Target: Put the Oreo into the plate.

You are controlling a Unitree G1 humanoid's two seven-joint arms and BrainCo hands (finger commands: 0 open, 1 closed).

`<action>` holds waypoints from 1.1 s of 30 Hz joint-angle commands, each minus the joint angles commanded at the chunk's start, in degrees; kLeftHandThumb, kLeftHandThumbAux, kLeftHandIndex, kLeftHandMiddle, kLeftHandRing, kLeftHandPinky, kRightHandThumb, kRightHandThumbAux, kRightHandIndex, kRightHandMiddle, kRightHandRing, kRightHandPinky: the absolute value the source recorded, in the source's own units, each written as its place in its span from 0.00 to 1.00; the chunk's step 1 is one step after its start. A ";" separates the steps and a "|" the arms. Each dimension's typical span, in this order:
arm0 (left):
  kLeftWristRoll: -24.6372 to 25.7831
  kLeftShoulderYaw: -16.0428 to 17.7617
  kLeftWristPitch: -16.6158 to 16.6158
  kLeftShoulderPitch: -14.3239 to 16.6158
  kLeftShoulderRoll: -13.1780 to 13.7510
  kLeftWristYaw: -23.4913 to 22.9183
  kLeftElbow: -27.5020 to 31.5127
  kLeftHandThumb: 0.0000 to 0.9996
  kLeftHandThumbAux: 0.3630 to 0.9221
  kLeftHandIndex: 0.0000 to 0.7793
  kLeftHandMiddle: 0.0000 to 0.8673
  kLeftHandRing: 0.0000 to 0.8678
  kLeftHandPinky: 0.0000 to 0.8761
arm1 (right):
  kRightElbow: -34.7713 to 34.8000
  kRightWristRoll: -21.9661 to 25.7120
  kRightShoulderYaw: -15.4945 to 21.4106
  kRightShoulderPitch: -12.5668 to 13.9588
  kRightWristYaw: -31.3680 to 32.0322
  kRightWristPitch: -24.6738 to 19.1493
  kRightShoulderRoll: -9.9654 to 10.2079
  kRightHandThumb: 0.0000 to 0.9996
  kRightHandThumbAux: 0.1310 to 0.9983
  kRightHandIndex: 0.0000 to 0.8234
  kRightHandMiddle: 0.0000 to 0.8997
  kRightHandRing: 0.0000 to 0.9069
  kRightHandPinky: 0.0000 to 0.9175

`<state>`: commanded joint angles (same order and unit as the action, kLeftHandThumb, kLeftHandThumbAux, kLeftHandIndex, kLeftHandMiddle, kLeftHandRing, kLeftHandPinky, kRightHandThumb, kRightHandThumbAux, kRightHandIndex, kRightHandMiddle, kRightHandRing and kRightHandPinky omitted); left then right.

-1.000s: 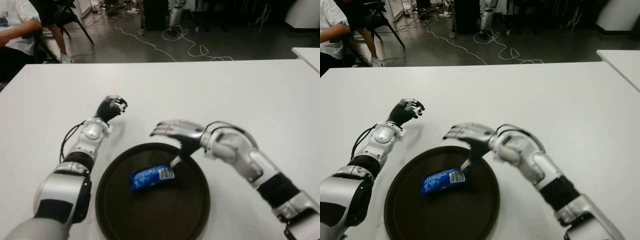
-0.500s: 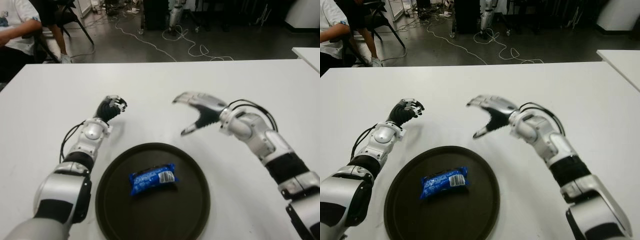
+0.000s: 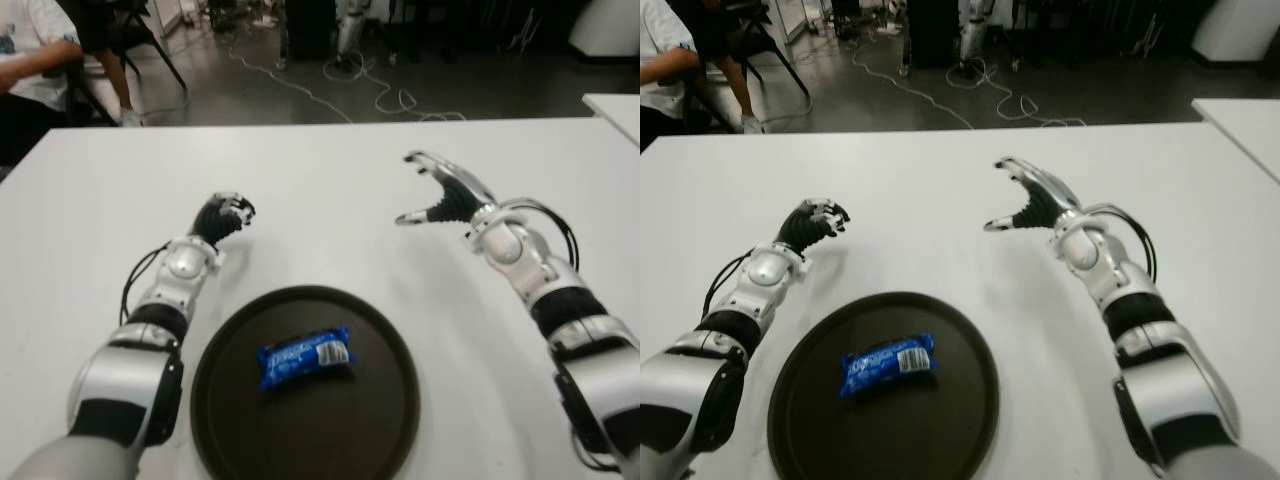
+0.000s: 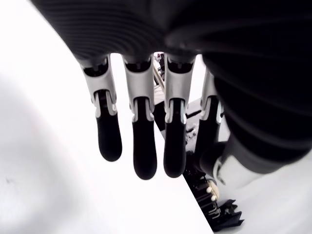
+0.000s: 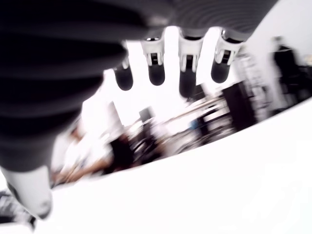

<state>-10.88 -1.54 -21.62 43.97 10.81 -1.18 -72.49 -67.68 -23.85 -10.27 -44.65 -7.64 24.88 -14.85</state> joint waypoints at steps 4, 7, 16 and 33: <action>-0.37 -0.26 -0.20 0.02 0.11 0.28 -0.08 0.94 0.52 0.62 0.50 0.52 0.45 | -5.39 10.90 9.93 -0.10 1.98 -0.73 3.89 0.00 0.68 0.28 0.35 0.37 0.40; -0.63 -0.45 -0.46 0.00 0.18 0.59 -0.10 0.94 0.52 0.63 0.50 0.51 0.45 | -6.72 19.31 17.44 -0.30 6.01 -2.82 4.87 0.05 0.67 0.33 0.40 0.44 0.49; -0.76 -0.48 -0.70 -0.08 0.13 1.13 -0.17 0.94 0.52 0.62 0.51 0.52 0.45 | -7.43 29.81 27.08 -2.42 10.84 -10.42 4.84 0.12 0.63 0.41 0.54 0.58 0.60; -0.06 0.12 -0.59 -0.03 -0.16 0.39 -0.31 0.94 0.52 0.63 0.51 0.50 0.44 | -7.32 30.94 29.28 -2.58 15.00 -10.00 4.75 0.10 0.59 0.45 0.58 0.60 0.57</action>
<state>-10.94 -1.42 -22.21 43.95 10.65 -0.79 -72.80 -75.01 7.09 19.01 -47.23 7.36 14.88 -10.10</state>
